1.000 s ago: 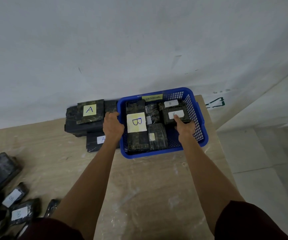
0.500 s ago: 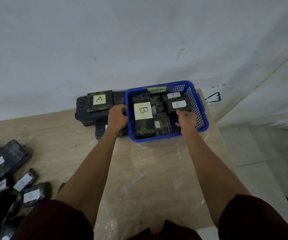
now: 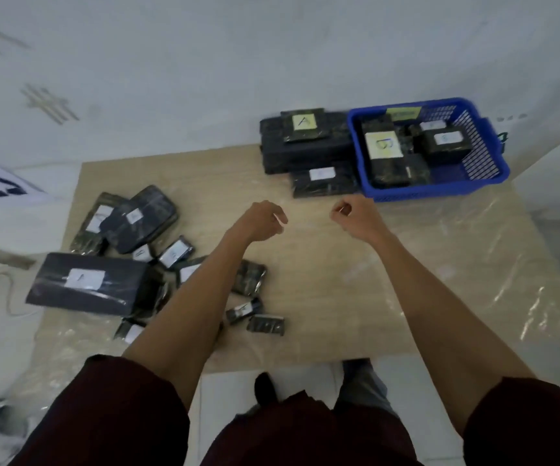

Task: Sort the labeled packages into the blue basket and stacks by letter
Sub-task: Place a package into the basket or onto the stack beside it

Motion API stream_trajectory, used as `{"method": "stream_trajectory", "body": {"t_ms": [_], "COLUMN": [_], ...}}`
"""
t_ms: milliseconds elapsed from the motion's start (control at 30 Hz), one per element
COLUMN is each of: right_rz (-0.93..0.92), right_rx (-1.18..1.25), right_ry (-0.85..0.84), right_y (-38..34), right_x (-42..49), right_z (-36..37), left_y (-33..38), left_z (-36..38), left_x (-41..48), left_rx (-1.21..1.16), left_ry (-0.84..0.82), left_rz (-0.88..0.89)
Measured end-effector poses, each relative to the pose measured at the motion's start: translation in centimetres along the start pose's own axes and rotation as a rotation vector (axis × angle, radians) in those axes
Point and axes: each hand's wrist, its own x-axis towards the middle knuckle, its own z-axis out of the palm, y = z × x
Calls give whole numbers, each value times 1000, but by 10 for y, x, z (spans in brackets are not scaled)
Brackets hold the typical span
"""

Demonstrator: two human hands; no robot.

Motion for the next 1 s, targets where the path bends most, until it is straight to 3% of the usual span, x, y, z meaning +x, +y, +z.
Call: {"method": "stream_trajectory", "body": {"t_ms": [167,267,367,533,733,867,1000], "right_rz": [105,129,117,99,246,357,317], "right_rx": [-25,-161,-226,-112,88,305,400], "right_ry": [-337,-552,-624,-377,-292,-230,-135], "right_y": [-35,-38,-36,-43,-48,-50,-54], "right_x": [-55,-84,-103,-107,-92,-87,-81], "right_z": [73,105,131,169,191,192,182], "left_y": [-58,-74,-87,-108,-121,-125,-122], "left_z": [9,20,32,48,62,68,72], "left_x": [-46,-65,-77,-83,-85,-79,-73], "left_rx": [51,50,46,42,3,-234,-641], "left_ry": [-56,-55,-43,22,-29,-1,23], "left_rz": [-20,2,-11,-84,-220,-321,-372]}}
